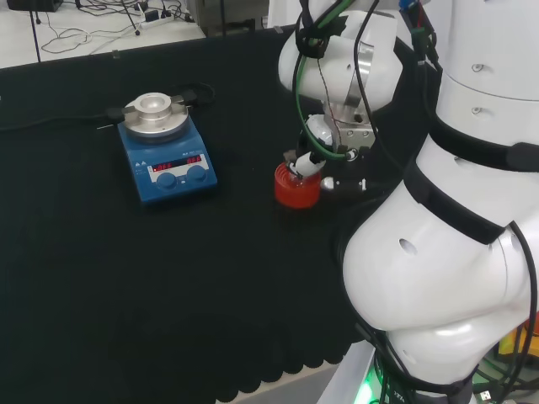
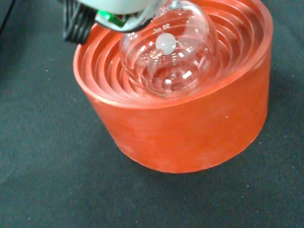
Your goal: Pick up the round-bottom flask.
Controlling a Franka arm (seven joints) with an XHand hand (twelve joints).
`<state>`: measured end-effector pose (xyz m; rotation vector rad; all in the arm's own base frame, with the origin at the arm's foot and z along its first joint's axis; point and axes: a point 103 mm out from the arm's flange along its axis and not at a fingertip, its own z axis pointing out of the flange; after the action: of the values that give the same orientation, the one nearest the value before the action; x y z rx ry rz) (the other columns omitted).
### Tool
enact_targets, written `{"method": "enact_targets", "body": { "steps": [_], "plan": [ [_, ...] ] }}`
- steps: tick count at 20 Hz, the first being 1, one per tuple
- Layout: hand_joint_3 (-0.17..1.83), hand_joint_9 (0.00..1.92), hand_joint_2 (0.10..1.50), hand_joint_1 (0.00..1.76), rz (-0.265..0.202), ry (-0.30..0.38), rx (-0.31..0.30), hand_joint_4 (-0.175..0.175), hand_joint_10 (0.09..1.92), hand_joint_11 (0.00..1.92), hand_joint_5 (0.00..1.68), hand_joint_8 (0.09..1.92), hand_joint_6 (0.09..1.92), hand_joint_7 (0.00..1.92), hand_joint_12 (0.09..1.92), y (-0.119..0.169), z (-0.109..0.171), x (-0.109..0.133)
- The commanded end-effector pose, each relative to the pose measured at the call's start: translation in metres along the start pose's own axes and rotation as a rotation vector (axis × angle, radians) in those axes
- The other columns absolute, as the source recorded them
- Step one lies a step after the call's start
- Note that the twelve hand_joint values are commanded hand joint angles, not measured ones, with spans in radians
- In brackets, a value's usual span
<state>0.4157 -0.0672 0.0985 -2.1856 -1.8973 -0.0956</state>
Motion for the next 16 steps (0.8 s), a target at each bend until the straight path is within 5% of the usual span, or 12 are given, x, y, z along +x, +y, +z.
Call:
{"method": "enact_targets", "body": {
  "steps": [1, 7, 16],
  "plan": [
    [0.63, 0.50, 0.64, 0.90, -0.003, 0.011, -0.003, -0.100, 0.68, 0.20, 0.74, 0.72, 0.88, 0.25, 1.40, 0.0000, -0.0012, 0.0021],
    [0.62, 0.45, 0.59, 0.81, 0.010, 0.034, 0.011, -0.092, 0.71, 0.15, 0.49, 0.73, 0.85, 0.20, 1.41, 0.0008, -0.0031, 0.0041],
    [0.58, 0.43, 0.60, 0.76, 0.042, 0.072, 0.038, -0.093, 0.73, 0.13, 0.47, 0.75, 0.84, 0.19, 1.42, 0.0070, 0.0061, 0.0040]
  ]
}}
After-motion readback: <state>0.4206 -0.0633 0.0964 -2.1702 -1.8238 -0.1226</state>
